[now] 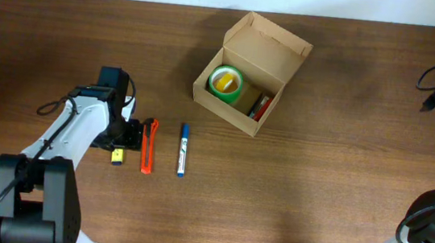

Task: Pack container
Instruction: 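Lower the left gripper and grasp the yellow highlighter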

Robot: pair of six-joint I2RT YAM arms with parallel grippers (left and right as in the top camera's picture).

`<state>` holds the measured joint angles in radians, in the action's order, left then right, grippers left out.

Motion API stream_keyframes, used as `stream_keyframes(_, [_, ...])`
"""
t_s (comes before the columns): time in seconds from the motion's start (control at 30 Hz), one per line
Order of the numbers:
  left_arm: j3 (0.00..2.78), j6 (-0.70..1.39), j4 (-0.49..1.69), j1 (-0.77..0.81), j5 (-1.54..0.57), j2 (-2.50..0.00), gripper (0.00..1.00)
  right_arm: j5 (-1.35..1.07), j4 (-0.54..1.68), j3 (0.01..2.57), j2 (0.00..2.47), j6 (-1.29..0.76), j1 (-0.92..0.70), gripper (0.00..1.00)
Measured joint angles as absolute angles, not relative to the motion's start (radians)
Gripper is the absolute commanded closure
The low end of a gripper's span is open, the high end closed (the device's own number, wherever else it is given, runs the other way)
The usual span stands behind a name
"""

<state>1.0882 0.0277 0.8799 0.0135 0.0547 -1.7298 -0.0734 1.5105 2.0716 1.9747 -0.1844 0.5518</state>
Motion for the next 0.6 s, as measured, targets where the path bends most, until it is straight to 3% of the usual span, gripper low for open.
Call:
stream_keyframes(0.43, [1.088, 0.030, 0.838, -0.046, 0.051, -1.821, 0.49, -0.073, 1.510, 2.072, 1.975, -0.184, 0.552, 0.01])
stream_keyframes(0.5, [1.088, 0.033, 0.830, -0.046, 0.045, -1.835, 0.59, -0.073, 1.510, 2.072, 1.975, -0.184, 0.552, 0.01])
stream_keyframes(0.6, [1.088, 0.037, 0.821, -0.046, 0.035, -1.847, 0.84, -0.073, 1.510, 2.072, 1.975, -0.184, 0.552, 0.01])
